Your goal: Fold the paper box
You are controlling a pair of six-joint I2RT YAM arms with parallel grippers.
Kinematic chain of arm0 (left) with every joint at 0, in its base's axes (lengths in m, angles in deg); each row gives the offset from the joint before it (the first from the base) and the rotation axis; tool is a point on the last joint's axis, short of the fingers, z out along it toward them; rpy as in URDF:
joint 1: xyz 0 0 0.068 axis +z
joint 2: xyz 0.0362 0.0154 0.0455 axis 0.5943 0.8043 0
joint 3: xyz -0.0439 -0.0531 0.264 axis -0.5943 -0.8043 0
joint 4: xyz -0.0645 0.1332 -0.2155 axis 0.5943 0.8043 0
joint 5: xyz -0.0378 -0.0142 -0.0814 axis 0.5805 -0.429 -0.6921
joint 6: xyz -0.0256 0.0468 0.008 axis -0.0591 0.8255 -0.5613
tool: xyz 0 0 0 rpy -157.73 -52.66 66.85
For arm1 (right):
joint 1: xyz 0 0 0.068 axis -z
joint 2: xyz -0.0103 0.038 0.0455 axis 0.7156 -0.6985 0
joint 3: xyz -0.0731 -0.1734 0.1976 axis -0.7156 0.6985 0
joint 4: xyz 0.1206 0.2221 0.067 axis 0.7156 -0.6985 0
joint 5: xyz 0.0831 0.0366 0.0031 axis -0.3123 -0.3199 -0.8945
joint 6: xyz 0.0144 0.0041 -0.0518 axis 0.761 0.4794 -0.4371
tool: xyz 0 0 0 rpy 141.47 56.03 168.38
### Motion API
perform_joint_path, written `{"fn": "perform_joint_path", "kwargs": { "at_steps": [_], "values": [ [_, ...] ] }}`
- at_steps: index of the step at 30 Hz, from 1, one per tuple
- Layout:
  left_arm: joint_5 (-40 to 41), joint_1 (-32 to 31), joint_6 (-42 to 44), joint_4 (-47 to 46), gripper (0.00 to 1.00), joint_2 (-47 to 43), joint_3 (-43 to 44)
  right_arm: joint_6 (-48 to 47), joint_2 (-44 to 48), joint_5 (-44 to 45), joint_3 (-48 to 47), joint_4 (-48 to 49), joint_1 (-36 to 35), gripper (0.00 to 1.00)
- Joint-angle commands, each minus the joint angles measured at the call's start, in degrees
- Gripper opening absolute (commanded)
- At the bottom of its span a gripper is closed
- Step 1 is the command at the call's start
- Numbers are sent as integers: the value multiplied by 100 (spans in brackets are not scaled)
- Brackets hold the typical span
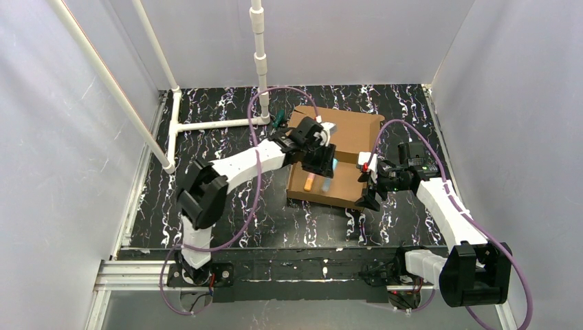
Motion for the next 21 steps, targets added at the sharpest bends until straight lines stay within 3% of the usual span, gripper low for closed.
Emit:
{"fn": "perform_joint_path", "kwargs": {
  "at_steps": [1,3,6,8,10,15,21],
  "values": [
    [171,-214,57,293,50,356,527,-63,108,-53,76,-19,31,90],
    [410,-252,187,317,64,308,570,-64,103,-37,79,-15,33,90],
    [891,-261,489,327,76,-76,384,-48,91,-40,68,-8,39,90],
    [1376,-249,617,154,84,-658,35,-13,98,-50,76,6,67,90],
    [1893,-242,698,-116,98,-1277,-499,57,103,-59,68,56,125,90],
    [2657,-57,479,-279,98,-2675,-1775,519,193,-124,63,380,469,90],
    [1579,684,351,-2,98,-4047,-2788,1946,354,61,57,1431,1045,91]
  ]
}}
